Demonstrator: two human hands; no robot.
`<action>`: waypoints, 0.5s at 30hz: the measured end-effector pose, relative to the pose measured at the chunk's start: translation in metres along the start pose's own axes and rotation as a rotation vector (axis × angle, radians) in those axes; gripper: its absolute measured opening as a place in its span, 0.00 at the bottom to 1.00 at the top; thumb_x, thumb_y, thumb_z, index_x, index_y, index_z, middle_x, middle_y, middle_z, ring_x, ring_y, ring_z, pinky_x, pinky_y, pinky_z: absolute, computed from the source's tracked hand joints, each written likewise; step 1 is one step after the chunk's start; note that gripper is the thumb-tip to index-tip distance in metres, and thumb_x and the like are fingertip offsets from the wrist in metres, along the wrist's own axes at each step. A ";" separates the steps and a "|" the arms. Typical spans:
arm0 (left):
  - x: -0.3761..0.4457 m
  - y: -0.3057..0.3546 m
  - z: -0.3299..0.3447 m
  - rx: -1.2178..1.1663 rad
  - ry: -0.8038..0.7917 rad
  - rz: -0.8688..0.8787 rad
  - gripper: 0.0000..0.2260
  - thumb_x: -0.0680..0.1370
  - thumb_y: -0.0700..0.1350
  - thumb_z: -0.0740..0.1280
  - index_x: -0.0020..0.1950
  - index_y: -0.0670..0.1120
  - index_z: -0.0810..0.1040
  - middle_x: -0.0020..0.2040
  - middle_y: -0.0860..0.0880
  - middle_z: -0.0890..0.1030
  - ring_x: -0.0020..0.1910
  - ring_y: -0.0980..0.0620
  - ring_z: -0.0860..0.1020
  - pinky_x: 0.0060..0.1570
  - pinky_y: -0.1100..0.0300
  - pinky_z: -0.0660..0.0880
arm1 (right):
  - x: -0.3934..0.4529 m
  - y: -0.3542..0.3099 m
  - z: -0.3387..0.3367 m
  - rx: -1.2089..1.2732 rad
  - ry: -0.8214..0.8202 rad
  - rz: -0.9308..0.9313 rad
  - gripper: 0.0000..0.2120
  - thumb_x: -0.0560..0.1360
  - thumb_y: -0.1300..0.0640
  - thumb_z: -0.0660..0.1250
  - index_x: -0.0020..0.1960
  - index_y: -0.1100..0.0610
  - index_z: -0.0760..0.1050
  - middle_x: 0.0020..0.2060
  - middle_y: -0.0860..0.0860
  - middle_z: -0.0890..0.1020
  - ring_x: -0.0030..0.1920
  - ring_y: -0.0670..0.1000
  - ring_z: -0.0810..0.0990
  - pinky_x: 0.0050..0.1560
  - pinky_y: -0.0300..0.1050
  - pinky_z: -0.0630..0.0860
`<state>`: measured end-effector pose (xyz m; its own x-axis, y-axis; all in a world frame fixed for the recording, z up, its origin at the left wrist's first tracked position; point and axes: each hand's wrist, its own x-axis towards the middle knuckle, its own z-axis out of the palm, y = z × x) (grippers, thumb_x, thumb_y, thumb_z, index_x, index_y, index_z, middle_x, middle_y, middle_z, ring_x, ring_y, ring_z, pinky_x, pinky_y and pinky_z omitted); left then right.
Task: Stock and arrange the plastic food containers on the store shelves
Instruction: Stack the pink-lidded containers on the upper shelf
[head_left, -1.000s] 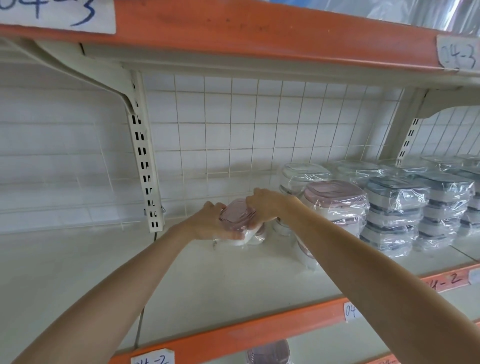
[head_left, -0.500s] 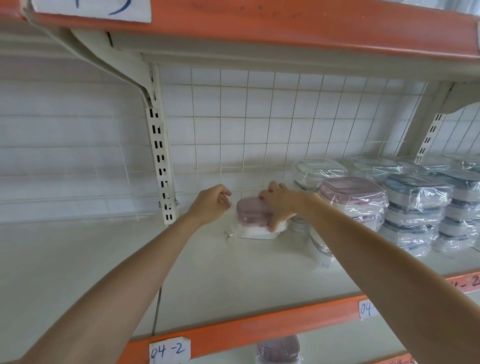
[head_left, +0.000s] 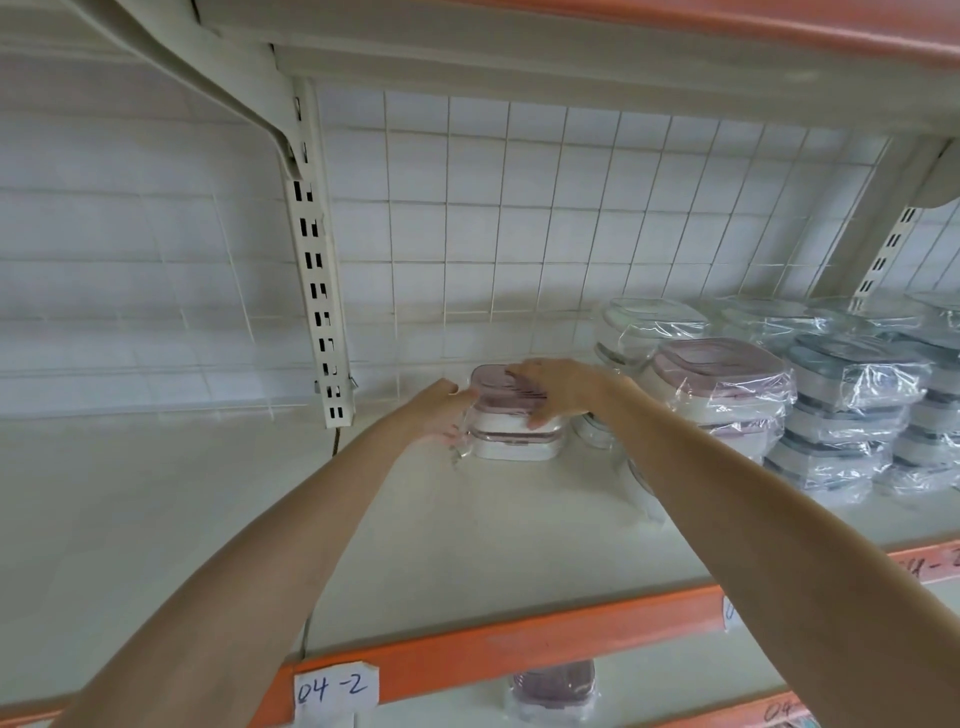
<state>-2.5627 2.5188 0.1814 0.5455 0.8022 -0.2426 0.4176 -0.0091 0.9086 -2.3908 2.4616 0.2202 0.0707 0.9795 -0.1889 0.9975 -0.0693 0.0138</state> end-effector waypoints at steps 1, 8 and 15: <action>0.000 -0.001 0.003 -0.009 0.007 -0.010 0.20 0.81 0.48 0.60 0.69 0.38 0.64 0.54 0.41 0.70 0.48 0.43 0.74 0.47 0.53 0.75 | 0.000 0.000 0.000 0.013 0.001 -0.003 0.42 0.71 0.52 0.72 0.77 0.52 0.51 0.74 0.50 0.61 0.72 0.53 0.62 0.69 0.42 0.57; -0.008 0.001 0.005 -0.002 0.036 0.012 0.07 0.81 0.46 0.60 0.45 0.45 0.71 0.40 0.47 0.70 0.36 0.51 0.73 0.39 0.60 0.76 | 0.003 0.005 0.006 0.058 0.007 -0.040 0.43 0.71 0.52 0.73 0.77 0.50 0.50 0.75 0.50 0.58 0.72 0.55 0.61 0.69 0.45 0.58; -0.027 -0.003 0.015 0.227 0.161 0.005 0.16 0.80 0.50 0.61 0.64 0.42 0.70 0.52 0.43 0.76 0.47 0.47 0.77 0.43 0.58 0.73 | 0.012 0.013 0.015 0.038 0.025 -0.134 0.41 0.73 0.52 0.70 0.77 0.49 0.48 0.77 0.48 0.49 0.74 0.57 0.59 0.72 0.49 0.56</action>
<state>-2.5678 2.4885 0.1802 0.4331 0.8862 -0.1648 0.5769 -0.1321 0.8060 -2.3773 2.4699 0.2035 -0.0626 0.9848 -0.1623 0.9973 0.0556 -0.0472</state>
